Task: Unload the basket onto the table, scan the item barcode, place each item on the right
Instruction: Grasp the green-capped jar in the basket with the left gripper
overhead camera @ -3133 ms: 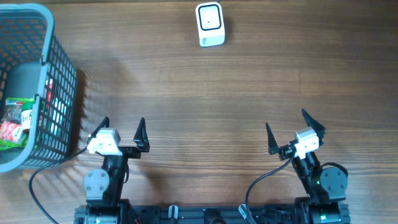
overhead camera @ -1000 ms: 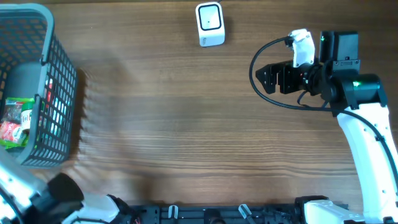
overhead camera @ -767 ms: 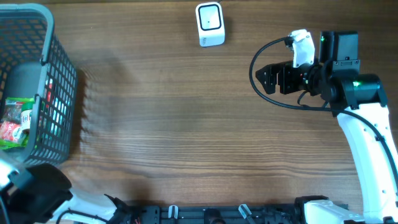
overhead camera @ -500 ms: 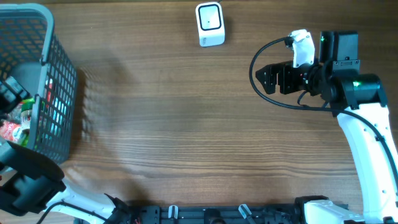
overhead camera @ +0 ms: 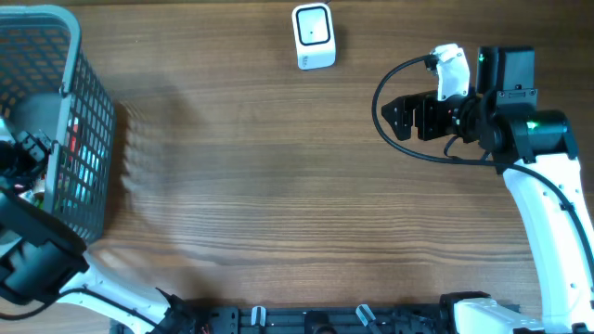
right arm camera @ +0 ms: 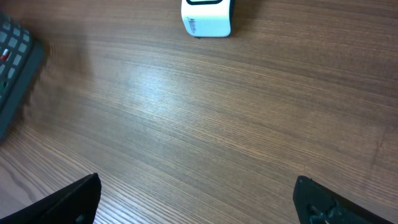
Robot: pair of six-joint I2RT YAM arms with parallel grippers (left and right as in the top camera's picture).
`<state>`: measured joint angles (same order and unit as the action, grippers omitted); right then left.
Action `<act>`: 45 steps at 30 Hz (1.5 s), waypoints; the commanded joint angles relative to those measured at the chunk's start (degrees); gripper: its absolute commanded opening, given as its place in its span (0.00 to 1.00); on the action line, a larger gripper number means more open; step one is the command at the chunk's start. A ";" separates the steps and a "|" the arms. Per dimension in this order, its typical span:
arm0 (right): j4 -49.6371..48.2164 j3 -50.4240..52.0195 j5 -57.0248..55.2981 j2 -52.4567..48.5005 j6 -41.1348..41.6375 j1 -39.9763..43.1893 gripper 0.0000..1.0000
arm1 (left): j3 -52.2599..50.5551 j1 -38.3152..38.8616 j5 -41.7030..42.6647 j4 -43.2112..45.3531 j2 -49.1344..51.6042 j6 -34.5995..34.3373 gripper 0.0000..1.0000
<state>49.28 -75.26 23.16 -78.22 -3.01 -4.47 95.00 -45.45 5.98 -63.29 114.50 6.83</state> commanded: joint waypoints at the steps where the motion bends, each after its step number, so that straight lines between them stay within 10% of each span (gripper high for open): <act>1: -0.13 -1.07 1.31 -0.07 0.22 -0.17 1.00 | -0.57 -0.04 1.05 0.09 2.27 0.44 0.83; 9: -0.13 -1.07 1.31 -0.07 0.17 -0.17 1.00 | -0.61 -0.04 3.21 0.11 2.95 0.00 0.67; 20: -0.13 -1.07 1.31 -0.07 0.20 -0.17 1.00 | -4.81 -0.04 4.68 1.44 2.95 0.00 0.86; 24: -0.13 -1.07 1.31 -0.07 0.17 -0.17 1.00 | -4.63 -0.09 4.70 2.10 2.78 0.00 0.59; 45: -0.13 -1.07 1.31 -0.07 0.20 -0.17 1.00 | 32.59 0.39 9.84 -3.10 -17.03 -13.60 0.43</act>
<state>49.25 -75.26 23.16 -78.22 -3.03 -4.47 123.61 -45.43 10.44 -67.22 105.14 -1.50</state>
